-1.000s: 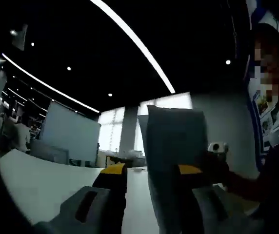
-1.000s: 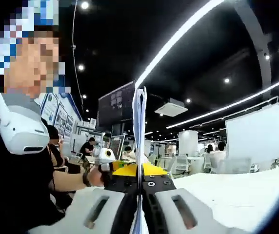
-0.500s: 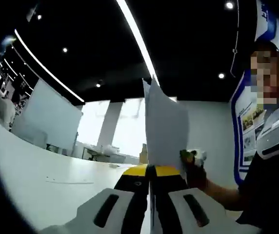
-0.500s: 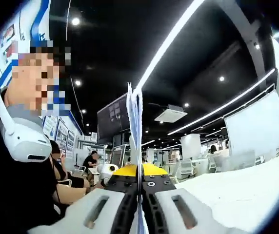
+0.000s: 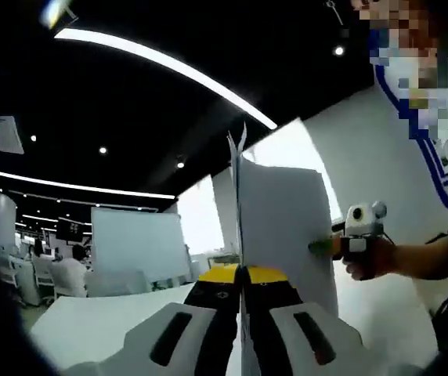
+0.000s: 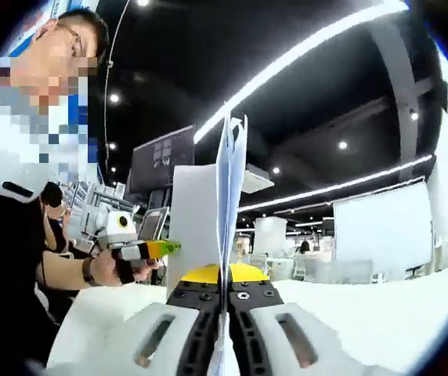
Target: Organize the stack of printing papers by aligning and flattening the scattered papers on the table
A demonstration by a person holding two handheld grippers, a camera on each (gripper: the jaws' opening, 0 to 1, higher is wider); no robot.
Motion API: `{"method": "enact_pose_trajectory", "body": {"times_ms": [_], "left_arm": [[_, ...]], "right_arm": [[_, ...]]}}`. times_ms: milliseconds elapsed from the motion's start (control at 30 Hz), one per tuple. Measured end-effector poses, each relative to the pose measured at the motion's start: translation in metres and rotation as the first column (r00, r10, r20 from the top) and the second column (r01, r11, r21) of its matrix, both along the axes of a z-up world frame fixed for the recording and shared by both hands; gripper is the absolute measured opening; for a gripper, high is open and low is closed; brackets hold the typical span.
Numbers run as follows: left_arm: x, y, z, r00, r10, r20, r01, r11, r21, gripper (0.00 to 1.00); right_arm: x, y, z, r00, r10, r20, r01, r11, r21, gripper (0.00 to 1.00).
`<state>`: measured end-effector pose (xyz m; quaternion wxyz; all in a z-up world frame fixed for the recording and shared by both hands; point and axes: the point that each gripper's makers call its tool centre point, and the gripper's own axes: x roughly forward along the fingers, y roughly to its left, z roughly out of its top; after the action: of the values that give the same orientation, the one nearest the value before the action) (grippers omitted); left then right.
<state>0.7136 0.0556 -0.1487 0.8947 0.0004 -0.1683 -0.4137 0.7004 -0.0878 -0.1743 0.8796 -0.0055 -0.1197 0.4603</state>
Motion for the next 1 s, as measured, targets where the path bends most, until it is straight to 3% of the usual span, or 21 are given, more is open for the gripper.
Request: {"method": "enact_pose_trajectory", "body": {"times_ms": [67, 133, 300, 400, 500, 833, 867, 900, 967, 1000], "left_arm": [[0.004, 0.001, -0.018, 0.992, -0.042, -0.121, 0.036, 0.998, -0.051, 0.18], [0.01, 0.003, -0.026, 0.979, -0.065, -0.193, 0.05, 0.995, -0.082, 0.25], [0.017, 0.005, -0.014, 0.985, -0.031, -0.169, 0.019, 0.997, -0.073, 0.25], [0.022, 0.007, 0.0, 0.991, -0.005, -0.134, -0.003, 0.998, -0.062, 0.15], [0.021, 0.005, 0.008, 0.991, -0.037, -0.126, 0.028, 0.997, -0.074, 0.09], [0.012, 0.003, 0.021, 0.997, -0.052, -0.057, 0.047, 0.995, -0.086, 0.08], [0.012, 0.003, 0.019, 0.997, -0.053, -0.06, 0.047, 0.995, -0.086, 0.09], [0.014, 0.003, 0.006, 0.991, -0.059, -0.124, 0.048, 0.995, -0.085, 0.12], [0.016, 0.001, -0.019, 0.969, -0.08, -0.235, 0.062, 0.995, -0.082, 0.23], [0.015, 0.001, -0.026, 0.965, -0.088, -0.248, 0.069, 0.994, -0.083, 0.23]], "right_arm": [[0.007, -0.001, -0.014, 0.998, -0.03, -0.051, 0.028, 0.999, -0.041, 0.16], [0.011, -0.003, -0.019, 0.997, -0.038, -0.07, 0.035, 0.998, -0.052, 0.18], [0.02, -0.006, -0.012, 0.993, -0.069, -0.101, 0.066, 0.998, -0.024, 0.16], [0.017, -0.001, -0.001, 0.995, -0.032, -0.091, 0.032, 0.999, -0.007, 0.01], [0.014, 0.0, 0.011, 0.996, -0.009, -0.085, 0.011, 1.0, 0.027, 0.0], [0.007, 0.003, 0.024, 1.0, -0.004, -0.026, 0.006, 0.998, 0.057, 0.0], [0.007, 0.003, 0.021, 1.0, -0.005, -0.03, 0.006, 0.998, 0.055, 0.0], [0.009, 0.003, 0.014, 0.998, -0.01, -0.055, 0.012, 0.999, 0.035, 0.01], [0.011, 0.001, 0.001, 0.996, -0.023, -0.091, 0.023, 1.0, 0.007, 0.13], [0.013, 0.0, -0.003, 0.994, -0.03, -0.103, 0.03, 1.0, 0.001, 0.14]]}}
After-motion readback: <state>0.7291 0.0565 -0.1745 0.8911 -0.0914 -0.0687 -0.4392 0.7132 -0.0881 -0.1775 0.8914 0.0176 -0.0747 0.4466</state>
